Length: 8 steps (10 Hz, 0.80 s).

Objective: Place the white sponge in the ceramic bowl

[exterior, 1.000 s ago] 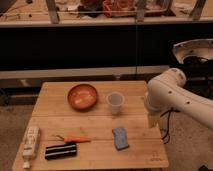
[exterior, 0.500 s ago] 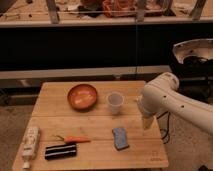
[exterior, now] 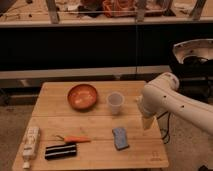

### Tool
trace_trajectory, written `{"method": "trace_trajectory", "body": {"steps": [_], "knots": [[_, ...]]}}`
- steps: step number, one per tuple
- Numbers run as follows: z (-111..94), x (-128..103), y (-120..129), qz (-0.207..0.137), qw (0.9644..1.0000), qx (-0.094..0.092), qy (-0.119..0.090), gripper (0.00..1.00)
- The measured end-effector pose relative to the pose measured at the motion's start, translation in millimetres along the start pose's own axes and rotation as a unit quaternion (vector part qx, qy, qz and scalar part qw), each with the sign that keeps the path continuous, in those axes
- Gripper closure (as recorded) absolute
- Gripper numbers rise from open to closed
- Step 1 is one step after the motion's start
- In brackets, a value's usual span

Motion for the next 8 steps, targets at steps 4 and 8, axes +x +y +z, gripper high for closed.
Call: {"method": "trace_trajectory", "body": {"steps": [4,8], "knots": [[3,-3,2,-0.008,0.9999,-0.001,-0.006,0.2],[18,-33,4,-0.055,0.9979,-0.007,-0.032,0.2]]}}
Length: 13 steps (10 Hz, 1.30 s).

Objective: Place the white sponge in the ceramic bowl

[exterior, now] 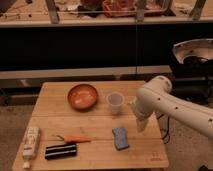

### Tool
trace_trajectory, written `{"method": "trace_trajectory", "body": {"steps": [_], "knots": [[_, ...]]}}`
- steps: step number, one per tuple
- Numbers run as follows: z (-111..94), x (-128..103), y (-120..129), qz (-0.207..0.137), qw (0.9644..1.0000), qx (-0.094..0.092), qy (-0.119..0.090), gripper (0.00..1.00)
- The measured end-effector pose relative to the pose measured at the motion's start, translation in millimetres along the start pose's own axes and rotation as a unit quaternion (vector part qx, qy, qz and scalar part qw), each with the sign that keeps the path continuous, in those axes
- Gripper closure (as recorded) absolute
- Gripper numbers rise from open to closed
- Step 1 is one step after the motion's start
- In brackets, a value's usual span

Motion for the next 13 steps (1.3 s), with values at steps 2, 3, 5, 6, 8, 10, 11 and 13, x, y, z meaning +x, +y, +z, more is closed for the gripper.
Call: {"method": "trace_trajectory", "body": {"steps": [2,3,5,6,8,10,11,13], "knots": [[7,-3,3,-0.015,0.9998,-0.005,-0.008,0.2],[10,-11,2,-0.027,0.9995,-0.007,-0.013,0.2],[17,-22,1,-0.063,0.9977,-0.011,-0.021,0.2],[18,-23,2,-0.07,0.9972,-0.013,-0.024,0.2],[24,-26,4,-0.08,0.9962,-0.018,-0.029,0.2],[29,-32,4,-0.119,0.9922,-0.023,-0.029,0.2],[31,-32,5,-0.13,0.9909,-0.026,-0.028,0.2],[35,-35,7,-0.146,0.9884,-0.031,-0.028,0.2]]}}
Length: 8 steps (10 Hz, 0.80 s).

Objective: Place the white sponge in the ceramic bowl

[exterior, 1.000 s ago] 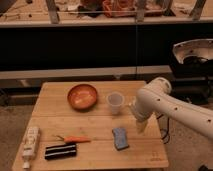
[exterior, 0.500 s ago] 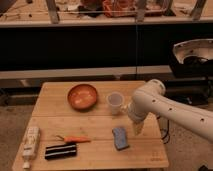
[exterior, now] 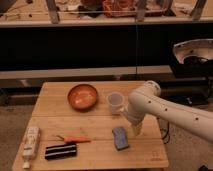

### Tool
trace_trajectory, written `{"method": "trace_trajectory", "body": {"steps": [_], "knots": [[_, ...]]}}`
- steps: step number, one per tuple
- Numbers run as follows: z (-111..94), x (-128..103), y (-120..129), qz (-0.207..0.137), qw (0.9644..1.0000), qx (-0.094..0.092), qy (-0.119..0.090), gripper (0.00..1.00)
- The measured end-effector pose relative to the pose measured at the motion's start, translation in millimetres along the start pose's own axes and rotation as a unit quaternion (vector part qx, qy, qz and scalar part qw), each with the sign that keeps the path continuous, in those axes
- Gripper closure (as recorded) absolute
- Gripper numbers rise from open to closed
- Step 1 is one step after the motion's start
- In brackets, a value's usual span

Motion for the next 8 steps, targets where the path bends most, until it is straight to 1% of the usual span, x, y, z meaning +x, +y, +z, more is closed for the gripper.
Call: {"method": "trace_trajectory", "body": {"steps": [1,3,5,8], "knots": [[0.7,-1.5,-0.7,-0.007,1.0,-0.002,0.0,0.2],[3.6,-3.0,2.2,-0.032,0.9994,-0.008,0.002,0.2],[6.4,-8.1,2.0,-0.063,0.9978,-0.017,0.003,0.2],[8.4,-9.7,3.0,-0.093,0.9954,-0.024,0.006,0.2]]}}
